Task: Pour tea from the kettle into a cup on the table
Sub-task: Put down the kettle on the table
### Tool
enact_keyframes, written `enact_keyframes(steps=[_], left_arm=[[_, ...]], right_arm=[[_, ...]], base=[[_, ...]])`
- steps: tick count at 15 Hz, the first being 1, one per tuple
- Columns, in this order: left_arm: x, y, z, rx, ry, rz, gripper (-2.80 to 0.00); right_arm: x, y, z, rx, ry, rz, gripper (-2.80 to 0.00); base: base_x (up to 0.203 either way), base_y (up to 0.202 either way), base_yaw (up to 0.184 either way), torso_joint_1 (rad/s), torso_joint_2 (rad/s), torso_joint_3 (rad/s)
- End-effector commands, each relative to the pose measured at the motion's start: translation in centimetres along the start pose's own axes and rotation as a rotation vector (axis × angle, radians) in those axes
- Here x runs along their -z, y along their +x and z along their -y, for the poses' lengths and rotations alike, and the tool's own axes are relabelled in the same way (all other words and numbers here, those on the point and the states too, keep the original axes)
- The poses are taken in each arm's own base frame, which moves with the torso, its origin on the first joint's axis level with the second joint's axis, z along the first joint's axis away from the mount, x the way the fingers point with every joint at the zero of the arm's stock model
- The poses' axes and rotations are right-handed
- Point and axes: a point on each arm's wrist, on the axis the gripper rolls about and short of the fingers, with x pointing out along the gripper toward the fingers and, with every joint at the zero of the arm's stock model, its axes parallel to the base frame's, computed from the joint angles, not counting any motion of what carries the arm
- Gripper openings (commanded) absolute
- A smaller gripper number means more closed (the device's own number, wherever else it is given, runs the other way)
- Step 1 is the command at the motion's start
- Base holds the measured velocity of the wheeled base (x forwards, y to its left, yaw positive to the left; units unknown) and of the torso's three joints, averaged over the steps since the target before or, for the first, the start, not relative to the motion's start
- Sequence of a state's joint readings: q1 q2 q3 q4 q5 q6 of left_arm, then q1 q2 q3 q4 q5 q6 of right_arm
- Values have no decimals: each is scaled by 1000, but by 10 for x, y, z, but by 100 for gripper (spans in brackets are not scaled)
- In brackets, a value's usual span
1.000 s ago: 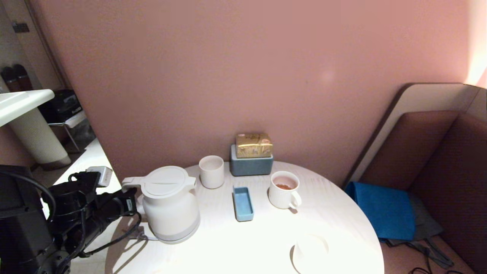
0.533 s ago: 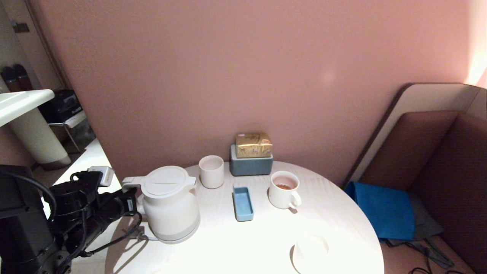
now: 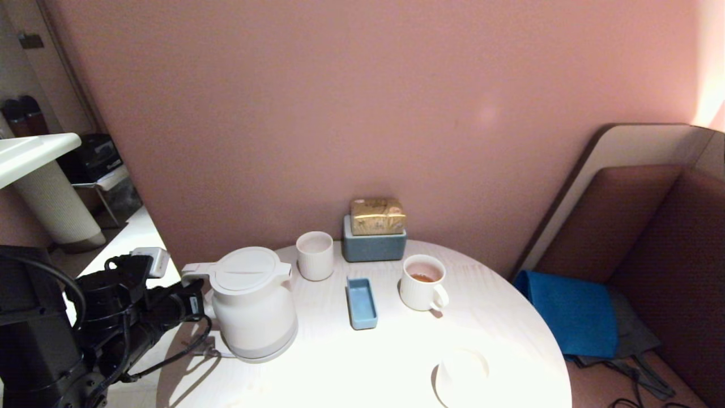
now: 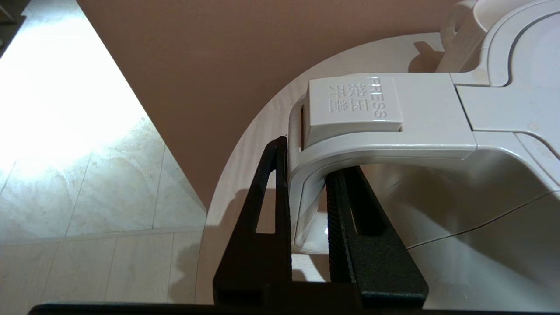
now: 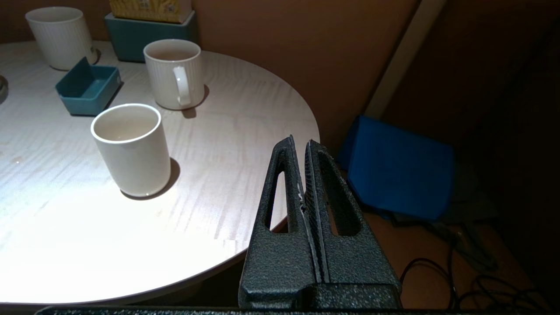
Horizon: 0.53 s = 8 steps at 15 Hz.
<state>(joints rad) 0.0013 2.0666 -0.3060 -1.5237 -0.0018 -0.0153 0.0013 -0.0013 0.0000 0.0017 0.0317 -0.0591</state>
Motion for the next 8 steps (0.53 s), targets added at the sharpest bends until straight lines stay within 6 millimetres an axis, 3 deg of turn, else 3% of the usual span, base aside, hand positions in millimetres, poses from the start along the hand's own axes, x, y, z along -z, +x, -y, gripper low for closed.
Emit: enact_keyframes(steps=[1,8], left_arm=[[-3,0,0,0,-2,40,-280],[-3,0,0,0,8,39,-280]], right_arm=[[0,0,0,-1,-1,-1,-280],[0,0,0,-1,-1,-1,-280]], base=[[0,0,0,0,0,0],[0,0,0,0,0,0]])
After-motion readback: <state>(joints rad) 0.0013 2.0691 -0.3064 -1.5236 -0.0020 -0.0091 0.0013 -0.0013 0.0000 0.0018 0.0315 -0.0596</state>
